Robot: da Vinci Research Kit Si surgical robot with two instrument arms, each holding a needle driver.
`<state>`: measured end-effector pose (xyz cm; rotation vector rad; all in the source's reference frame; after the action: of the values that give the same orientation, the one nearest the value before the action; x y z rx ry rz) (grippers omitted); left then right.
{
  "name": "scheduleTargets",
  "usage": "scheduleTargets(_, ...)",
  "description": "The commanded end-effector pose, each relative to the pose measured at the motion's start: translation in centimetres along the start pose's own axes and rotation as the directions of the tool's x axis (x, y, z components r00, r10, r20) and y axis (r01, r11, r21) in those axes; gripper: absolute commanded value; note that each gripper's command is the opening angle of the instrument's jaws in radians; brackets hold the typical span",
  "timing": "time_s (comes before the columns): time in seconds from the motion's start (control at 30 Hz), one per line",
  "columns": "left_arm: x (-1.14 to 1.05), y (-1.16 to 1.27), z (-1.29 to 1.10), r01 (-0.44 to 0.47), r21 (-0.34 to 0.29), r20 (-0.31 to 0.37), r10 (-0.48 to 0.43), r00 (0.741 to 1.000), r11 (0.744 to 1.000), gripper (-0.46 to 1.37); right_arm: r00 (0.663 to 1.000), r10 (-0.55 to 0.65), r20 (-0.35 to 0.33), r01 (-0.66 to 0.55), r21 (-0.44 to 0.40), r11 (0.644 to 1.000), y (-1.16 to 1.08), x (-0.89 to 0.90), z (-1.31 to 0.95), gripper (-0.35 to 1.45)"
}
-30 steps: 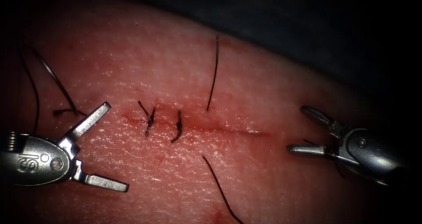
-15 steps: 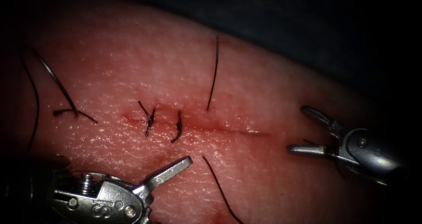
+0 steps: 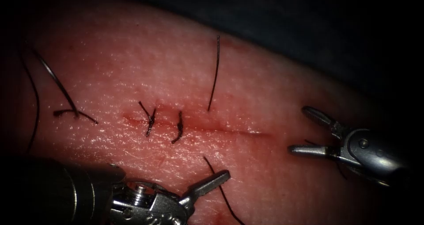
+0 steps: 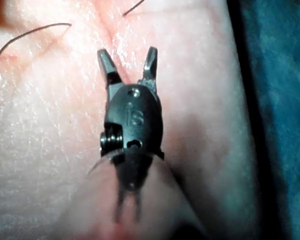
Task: Wound Closure
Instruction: Grab a long length of suture with the left grasper
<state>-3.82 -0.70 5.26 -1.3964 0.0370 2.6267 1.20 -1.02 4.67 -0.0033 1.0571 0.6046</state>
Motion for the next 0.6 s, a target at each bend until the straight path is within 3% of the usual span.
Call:
scheduleTargets(0.03, 0.01, 0.03, 0.05, 0.002, -0.011, 0.022, -0.001, 1.0, 1.0, 0.76, 1.0, -0.024, -0.004, 0.024, -0.002, 1.0, 0.0, 0.0, 0.0, 0.72)
scheduleTargets(0.2, 0.0, 0.12, 0.22, -0.114, -0.008, 0.058, 0.114, 0.992, 0.993, 0.76, 0.999, -0.049, 0.023, 0.049, 0.026, 0.998, -0.01, 0.01, -0.01, 0.86)
scheduleTargets(0.23, -0.01, 0.14, 0.25, -0.132, -0.014, 0.067, 0.132, 0.989, 0.991, 0.76, 0.999, 0.027, 0.028, -0.028, 0.027, 0.999, -0.03, 0.01, -0.02, 0.9)
scheduleTargets(0.3, -0.01, 0.16, 0.29, -0.149, -0.023, 0.082, 0.151, 0.985, 0.989, 0.76, 0.997, 0.074, 0.031, -0.075, 0.028, 0.997, -0.06, 0.02, -0.04, 0.94)
scheduleTargets(0.6, -0.04, 0.26, 0.44, -0.238, -0.027, 0.135, 0.239, 0.962, 0.971, 0.74, 0.996, 0.08, 0.03, -0.08, 0.032, 0.996, -0.07, 0.02, -0.06, 1.22)
